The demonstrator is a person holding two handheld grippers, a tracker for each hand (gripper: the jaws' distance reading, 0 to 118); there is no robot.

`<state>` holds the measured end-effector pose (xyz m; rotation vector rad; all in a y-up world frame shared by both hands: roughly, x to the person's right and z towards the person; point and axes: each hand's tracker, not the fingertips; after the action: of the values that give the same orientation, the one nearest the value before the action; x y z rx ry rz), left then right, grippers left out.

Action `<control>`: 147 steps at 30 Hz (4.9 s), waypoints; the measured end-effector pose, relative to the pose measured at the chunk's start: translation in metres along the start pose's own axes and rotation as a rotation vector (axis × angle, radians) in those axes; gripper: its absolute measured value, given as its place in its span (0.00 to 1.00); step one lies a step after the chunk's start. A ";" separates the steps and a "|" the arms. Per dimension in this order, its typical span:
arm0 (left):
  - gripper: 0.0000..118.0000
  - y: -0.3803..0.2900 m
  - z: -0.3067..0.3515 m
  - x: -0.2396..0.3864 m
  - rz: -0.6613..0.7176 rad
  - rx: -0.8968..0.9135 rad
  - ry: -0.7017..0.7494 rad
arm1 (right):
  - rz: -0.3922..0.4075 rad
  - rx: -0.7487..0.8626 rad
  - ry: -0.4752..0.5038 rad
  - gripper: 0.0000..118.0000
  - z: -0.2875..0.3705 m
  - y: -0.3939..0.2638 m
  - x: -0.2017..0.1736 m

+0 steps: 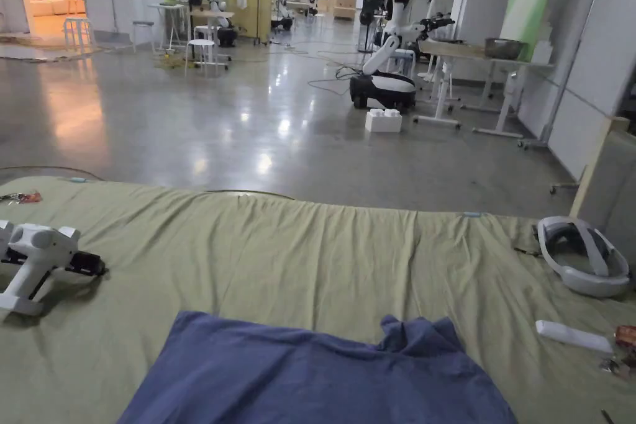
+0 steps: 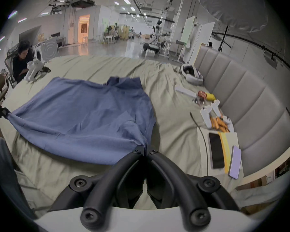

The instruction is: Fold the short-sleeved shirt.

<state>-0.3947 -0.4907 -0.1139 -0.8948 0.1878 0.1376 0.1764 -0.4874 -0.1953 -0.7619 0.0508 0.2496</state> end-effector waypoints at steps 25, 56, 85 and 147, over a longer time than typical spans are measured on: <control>0.16 -0.026 -0.033 0.007 -0.012 -0.096 0.036 | -0.005 -0.166 -0.077 0.28 -0.035 -0.056 -0.012; 0.01 0.056 -0.021 0.102 -0.084 0.549 0.010 | -0.170 0.626 0.061 0.03 0.012 0.072 -0.119; 0.63 0.268 -0.320 0.069 -0.042 -0.192 0.043 | -0.129 0.241 0.025 0.03 -0.108 0.063 -0.092; 0.05 0.394 -0.020 0.058 -0.028 0.456 0.043 | -0.122 0.473 0.019 0.04 -0.060 0.362 0.059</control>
<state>-0.4184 -0.2604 -0.4387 -0.4463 0.2350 0.0459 0.1491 -0.2647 -0.4915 -0.2954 0.0771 0.1064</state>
